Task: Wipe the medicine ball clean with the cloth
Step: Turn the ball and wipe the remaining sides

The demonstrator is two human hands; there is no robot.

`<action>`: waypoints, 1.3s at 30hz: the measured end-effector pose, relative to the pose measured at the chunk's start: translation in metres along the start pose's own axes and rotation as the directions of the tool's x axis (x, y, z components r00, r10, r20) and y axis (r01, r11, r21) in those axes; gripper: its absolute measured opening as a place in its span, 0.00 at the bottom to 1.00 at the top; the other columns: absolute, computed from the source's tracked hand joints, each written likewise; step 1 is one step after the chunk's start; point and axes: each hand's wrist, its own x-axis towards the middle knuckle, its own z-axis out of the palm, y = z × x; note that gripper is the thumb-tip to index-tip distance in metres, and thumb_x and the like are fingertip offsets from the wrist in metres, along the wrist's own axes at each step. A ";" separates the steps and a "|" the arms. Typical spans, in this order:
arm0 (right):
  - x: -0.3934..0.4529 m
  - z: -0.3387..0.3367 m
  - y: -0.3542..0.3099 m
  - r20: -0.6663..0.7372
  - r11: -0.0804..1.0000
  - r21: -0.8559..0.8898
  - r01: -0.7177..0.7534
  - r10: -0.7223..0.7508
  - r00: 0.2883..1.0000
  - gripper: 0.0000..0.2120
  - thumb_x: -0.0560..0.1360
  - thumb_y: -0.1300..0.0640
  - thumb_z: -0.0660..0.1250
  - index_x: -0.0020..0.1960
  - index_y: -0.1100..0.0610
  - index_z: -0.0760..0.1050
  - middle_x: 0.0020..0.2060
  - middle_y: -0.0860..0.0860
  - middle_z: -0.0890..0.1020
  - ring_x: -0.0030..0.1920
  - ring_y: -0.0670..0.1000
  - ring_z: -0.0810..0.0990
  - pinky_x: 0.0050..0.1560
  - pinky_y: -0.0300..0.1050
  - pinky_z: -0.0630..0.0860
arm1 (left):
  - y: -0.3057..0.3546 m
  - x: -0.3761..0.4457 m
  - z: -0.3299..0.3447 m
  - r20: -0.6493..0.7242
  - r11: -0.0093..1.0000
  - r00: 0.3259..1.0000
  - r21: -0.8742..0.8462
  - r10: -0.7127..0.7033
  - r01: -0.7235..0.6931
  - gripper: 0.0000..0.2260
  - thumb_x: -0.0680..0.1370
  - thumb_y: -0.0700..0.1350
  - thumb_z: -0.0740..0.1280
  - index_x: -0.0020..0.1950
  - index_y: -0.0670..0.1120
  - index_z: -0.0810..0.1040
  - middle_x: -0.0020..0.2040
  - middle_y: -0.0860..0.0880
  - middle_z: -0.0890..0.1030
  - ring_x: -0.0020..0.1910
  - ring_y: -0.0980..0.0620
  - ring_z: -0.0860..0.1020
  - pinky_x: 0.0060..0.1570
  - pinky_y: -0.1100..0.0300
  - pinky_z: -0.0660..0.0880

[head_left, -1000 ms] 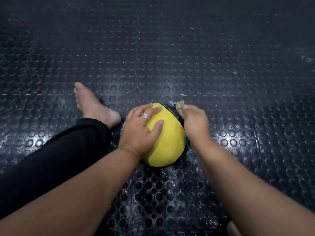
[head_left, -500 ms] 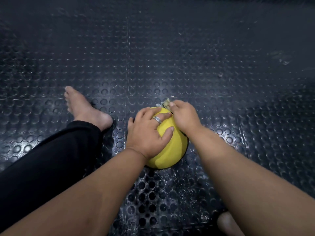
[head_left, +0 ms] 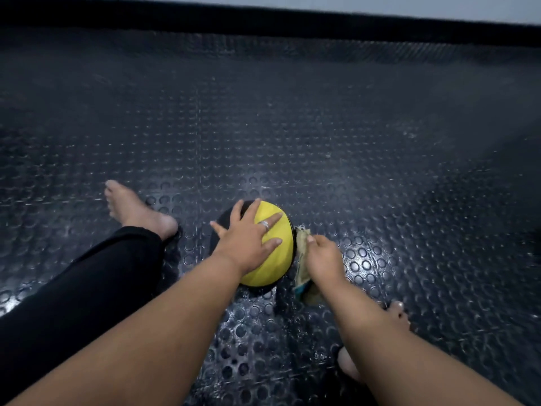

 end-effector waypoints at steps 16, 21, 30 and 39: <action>-0.017 0.000 -0.041 0.087 0.998 -0.056 0.020 -0.015 0.996 0.14 0.81 0.55 0.54 0.54 0.60 0.77 0.54 0.60 0.79 0.58 0.61 0.74 0.56 0.50 0.71 | 0.006 -0.035 -0.004 0.044 0.993 0.992 0.022 -0.117 0.116 0.35 0.79 0.53 0.66 0.79 0.59 0.48 0.80 0.51 0.41 0.79 0.47 0.42 0.73 0.35 0.51; -0.019 -0.013 -0.037 -0.107 0.996 -0.015 -0.087 0.085 0.991 0.14 0.80 0.54 0.55 0.57 0.56 0.77 0.55 0.58 0.79 0.61 0.60 0.71 0.61 0.52 0.68 | 0.005 -0.041 -0.007 0.033 0.991 0.992 -0.050 -0.126 0.127 0.33 0.79 0.53 0.65 0.80 0.57 0.51 0.80 0.51 0.45 0.79 0.48 0.44 0.74 0.36 0.51; -0.011 -0.067 -0.020 -0.030 0.891 0.447 0.077 -0.071 0.997 0.13 0.81 0.59 0.57 0.41 0.58 0.76 0.35 0.53 0.79 0.37 0.51 0.77 0.37 0.41 0.74 | 0.047 -0.020 -0.017 -0.095 0.836 0.991 -0.534 0.090 -0.127 0.35 0.75 0.44 0.73 0.78 0.49 0.60 0.72 0.48 0.70 0.72 0.50 0.66 0.72 0.58 0.62; 0.037 -0.073 0.024 -0.086 0.933 0.346 -0.096 0.134 0.987 0.08 0.77 0.58 0.64 0.43 0.57 0.81 0.46 0.58 0.83 0.48 0.58 0.81 0.53 0.52 0.77 | 0.083 0.015 0.004 0.208 0.831 0.978 -0.541 -0.016 0.129 0.17 0.77 0.50 0.71 0.59 0.41 0.74 0.57 0.43 0.80 0.56 0.43 0.78 0.53 0.57 0.74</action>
